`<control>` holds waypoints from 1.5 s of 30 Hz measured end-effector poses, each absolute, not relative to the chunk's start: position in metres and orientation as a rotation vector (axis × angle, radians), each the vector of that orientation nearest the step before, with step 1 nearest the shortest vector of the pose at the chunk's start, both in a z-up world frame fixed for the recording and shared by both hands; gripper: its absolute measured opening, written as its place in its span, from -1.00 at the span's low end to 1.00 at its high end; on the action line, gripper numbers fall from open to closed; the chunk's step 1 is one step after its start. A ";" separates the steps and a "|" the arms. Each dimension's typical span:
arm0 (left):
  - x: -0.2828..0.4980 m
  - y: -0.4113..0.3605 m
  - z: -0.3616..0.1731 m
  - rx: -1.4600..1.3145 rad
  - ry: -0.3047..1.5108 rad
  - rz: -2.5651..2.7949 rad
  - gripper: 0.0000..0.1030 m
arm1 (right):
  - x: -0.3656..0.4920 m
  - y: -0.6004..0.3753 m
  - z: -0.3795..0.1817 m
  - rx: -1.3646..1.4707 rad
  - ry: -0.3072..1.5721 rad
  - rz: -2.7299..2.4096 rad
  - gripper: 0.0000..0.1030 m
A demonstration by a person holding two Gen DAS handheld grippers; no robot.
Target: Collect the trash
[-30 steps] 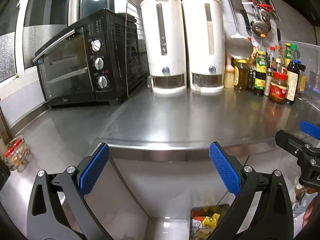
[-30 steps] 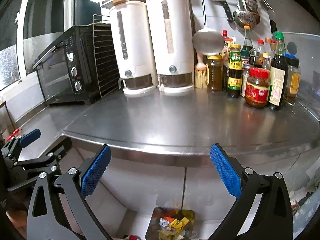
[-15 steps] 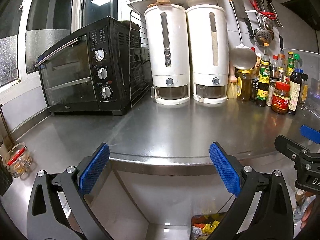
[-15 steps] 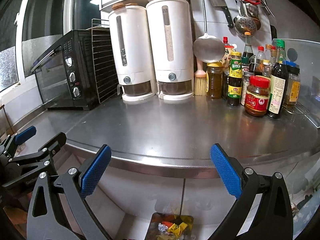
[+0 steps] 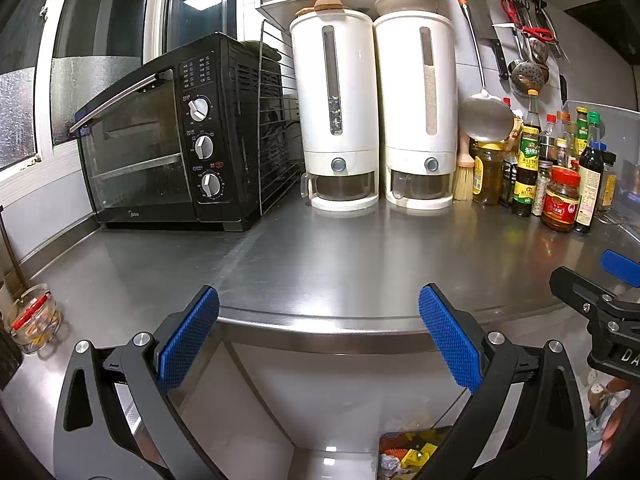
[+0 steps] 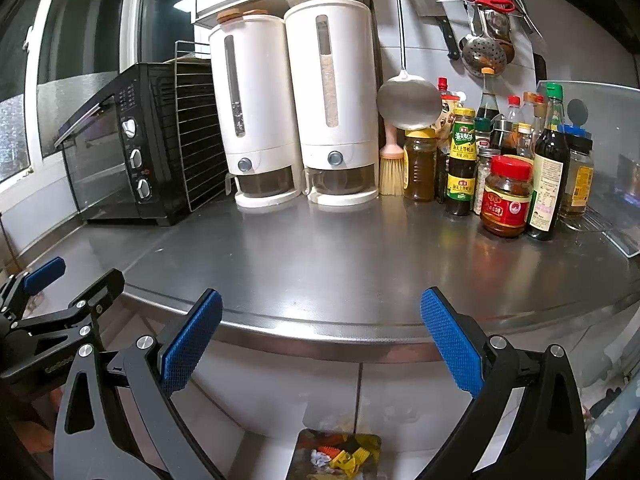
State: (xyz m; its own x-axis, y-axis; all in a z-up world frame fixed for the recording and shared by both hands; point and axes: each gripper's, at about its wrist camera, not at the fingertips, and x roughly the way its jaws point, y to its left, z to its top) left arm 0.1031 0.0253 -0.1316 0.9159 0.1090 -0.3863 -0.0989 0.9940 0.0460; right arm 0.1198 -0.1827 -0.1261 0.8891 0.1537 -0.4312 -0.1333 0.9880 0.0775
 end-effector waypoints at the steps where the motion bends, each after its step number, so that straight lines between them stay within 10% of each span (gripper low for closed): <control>1: 0.103 0.025 -0.131 0.026 0.398 0.107 0.84 | 0.120 -0.183 -0.126 0.047 0.452 0.149 0.94; 45: 0.103 0.037 -0.128 0.018 0.390 0.113 0.84 | 0.125 -0.178 -0.125 0.072 0.456 0.147 0.94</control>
